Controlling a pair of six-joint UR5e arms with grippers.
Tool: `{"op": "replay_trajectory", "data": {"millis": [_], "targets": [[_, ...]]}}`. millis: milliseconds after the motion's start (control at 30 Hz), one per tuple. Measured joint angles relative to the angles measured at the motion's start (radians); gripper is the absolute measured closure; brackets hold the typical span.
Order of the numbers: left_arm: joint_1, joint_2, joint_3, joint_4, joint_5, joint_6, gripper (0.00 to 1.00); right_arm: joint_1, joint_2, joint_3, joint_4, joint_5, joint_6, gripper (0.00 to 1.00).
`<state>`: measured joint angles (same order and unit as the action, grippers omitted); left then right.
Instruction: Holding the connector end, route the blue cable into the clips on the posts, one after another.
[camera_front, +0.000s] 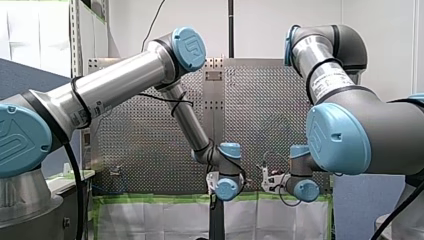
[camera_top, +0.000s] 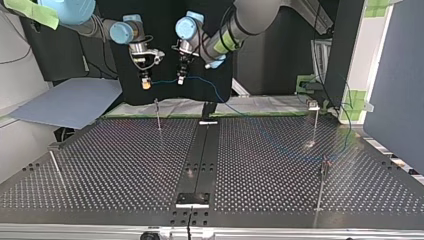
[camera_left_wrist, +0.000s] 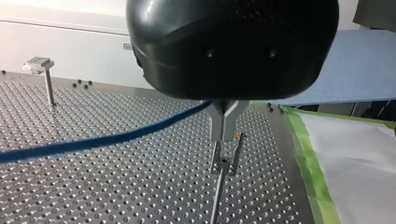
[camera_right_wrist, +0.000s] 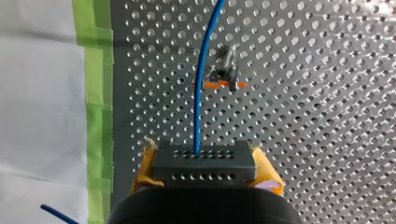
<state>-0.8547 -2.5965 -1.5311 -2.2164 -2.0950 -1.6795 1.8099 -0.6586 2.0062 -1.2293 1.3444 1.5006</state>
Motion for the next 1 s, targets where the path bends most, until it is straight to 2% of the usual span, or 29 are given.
{"op": "replay_trajectory", "data": {"millis": [200,467,633,833,1000], "targets": [[-0.011,-0.048,0.058,-0.054,-0.011,0.005,1.00,-0.001,0.000,-0.013,0.004,-0.001,0.000,1.00],[-0.010,-0.062,0.135,-0.096,-0.028,0.005,1.00,-0.013,0.004,-0.029,0.003,0.003,0.003,1.00],[-0.006,-0.074,0.163,-0.109,-0.030,0.006,1.00,-0.028,0.038,-0.052,0.007,0.010,0.004,1.00],[-0.019,-0.121,0.221,-0.157,-0.039,0.006,1.00,-0.046,0.082,-0.090,0.035,0.014,-0.013,1.00],[-0.024,-0.132,0.272,-0.175,-0.042,0.005,1.00,-0.052,0.089,-0.104,0.047,0.010,-0.023,1.00]]}}
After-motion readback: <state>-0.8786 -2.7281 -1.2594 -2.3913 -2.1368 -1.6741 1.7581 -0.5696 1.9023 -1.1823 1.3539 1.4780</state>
